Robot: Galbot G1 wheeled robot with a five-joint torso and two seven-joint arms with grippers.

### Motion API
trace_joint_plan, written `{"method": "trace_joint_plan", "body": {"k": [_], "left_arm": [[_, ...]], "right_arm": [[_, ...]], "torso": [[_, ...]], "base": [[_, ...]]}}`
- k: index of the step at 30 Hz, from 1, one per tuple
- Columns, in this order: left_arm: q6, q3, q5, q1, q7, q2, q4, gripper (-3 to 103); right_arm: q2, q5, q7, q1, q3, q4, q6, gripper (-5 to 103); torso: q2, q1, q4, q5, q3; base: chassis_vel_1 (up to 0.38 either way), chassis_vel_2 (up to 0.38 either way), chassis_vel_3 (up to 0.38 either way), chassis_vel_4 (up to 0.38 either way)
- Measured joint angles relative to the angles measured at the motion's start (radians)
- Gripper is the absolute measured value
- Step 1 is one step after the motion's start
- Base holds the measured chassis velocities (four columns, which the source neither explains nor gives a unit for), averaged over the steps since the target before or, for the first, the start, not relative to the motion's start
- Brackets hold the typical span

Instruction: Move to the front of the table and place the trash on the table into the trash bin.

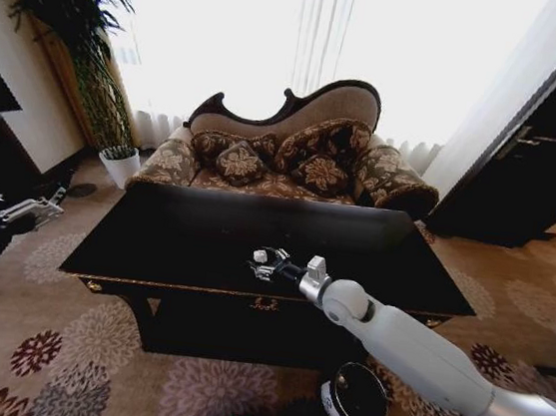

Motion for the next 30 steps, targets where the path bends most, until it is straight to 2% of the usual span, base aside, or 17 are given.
{"method": "trace_joint_plan", "body": {"k": [1, 4, 6, 8, 9, 12, 13, 16, 17, 21, 22, 26, 30], "left_arm": [[0.0, 0.0, 0.0, 0.0, 0.0, 0.0, 0.0, 100], [0.0, 0.001, -0.001, 0.001, 0.0, 0.005, -0.003, 100], [0.0, 0.001, -0.002, 0.001, 0.0, 0.007, -0.003, 100], [0.0, 0.002, -0.003, 0.001, 0.0, 0.012, -0.003, 100], [0.0, 0.002, -0.003, 0.001, 0.0, 0.012, -0.003, 100], [0.0, 0.011, -0.002, -0.001, 0.0, 0.012, -0.003, 100], [0.0, 0.011, -0.002, -0.001, 0.0, 0.012, -0.003, 100], [0.0, 0.021, 0.003, -0.002, 0.0, 0.009, -0.007, 100], [0.0, 0.021, 0.003, -0.002, 0.0, 0.009, -0.007, 100], [0.0, 0.037, 0.011, -0.001, 0.0, -0.003, -0.014, 100], [0.0, 0.037, 0.011, -0.001, 0.0, -0.003, -0.014, 100], [0.0, 0.047, 0.012, 0.003, 0.0, -0.015, -0.034, 100], [0.0, 0.047, 0.005, 0.004, 0.0, -0.017, -0.044, 100]], "right_arm": [[0.0, 0.0, 0.0, 0.0, 0.0, 0.0, 0.0, 59], [-0.007, 0.001, -0.009, -0.003, 0.002, 0.006, 0.001, 42], [-0.011, 0.001, -0.015, -0.004, 0.005, 0.006, 0.003, 42], [-0.019, 0.003, -0.027, -0.009, 0.015, 0.007, 0.011, 32], [-0.019, 0.003, -0.027, -0.009, 0.015, 0.007, 0.011, 32], [-0.032, 0.005, -0.056, -0.037, 0.048, 0.012, 0.032, 15], [-0.032, 0.005, -0.056, -0.037, 0.048, 0.012, 0.032, 15], [-0.046, 0.02, -0.088, -0.083, 0.11, 0.039, 0.055, 2], [-0.046, 0.02, -0.088, -0.083, 0.11, 0.039, 0.055, 2], [-0.065, 0.048, -0.147, -0.19, 0.241, 0.098, 0.097, 0], [-0.065, 0.048, -0.147, -0.19, 0.241, 0.098, 0.097, 0], [-0.072, 0.087, -0.189, -0.381, 0.406, 0.191, 0.136, 0], [-0.061, 0.065, -0.211, -0.501, 0.481, 0.232, 0.159, 0]], "torso": [[0.0, 0.0, 0.0, 0.0, 0.0], [0.0, 0.0, -0.0001, 0.0001, 0.0], [0.0, 0.0, -0.0001, 0.0002, 0.0], [0.0, 0.0, -0.0001, 0.0001, 0.0], [0.0, 0.0, -0.0001, 0.0001, 0.0], [0.0, 0.0, 0.0, 0.0001, 0.0], [0.0, 0.0, 0.0, 0.0001, 0.0], [0.0, 0.0, -0.0001, 0.0002, 0.0], [0.0, 0.0, -0.0001, 0.0002, 0.0], [0.0, 0.0, 0.0, 0.0001, 0.0], [0.0, 0.0, 0.0, 0.0001, 0.0], [0.0, 0.0, -0.0004, 0.0003, 0.0], [0.0, 0.0, -0.0001, 0.0002, 0.0]], "base": [[0.0, 0.0, 0.0, 0.0], [0.0, 0.0, 0.0, 0.0], [0.0, 0.0, 0.0, 0.0], [0.0, 0.0, 0.0, 0.0], [0.0, 0.0, 0.0, 0.0], [0.0, 0.0, 0.0, 0.0], [0.0, 0.0, 0.0, 0.0], [0.0, 0.0, 0.0, 0.0], [0.0, 0.0, 0.0, 0.0], [0.0, 0.0, 0.0, 0.0], [0.0, 0.0, 0.0, 0.0], [0.0, 0.0, 0.0, 0.0], [0.0, 0.0, 0.0, 0.0]]}}
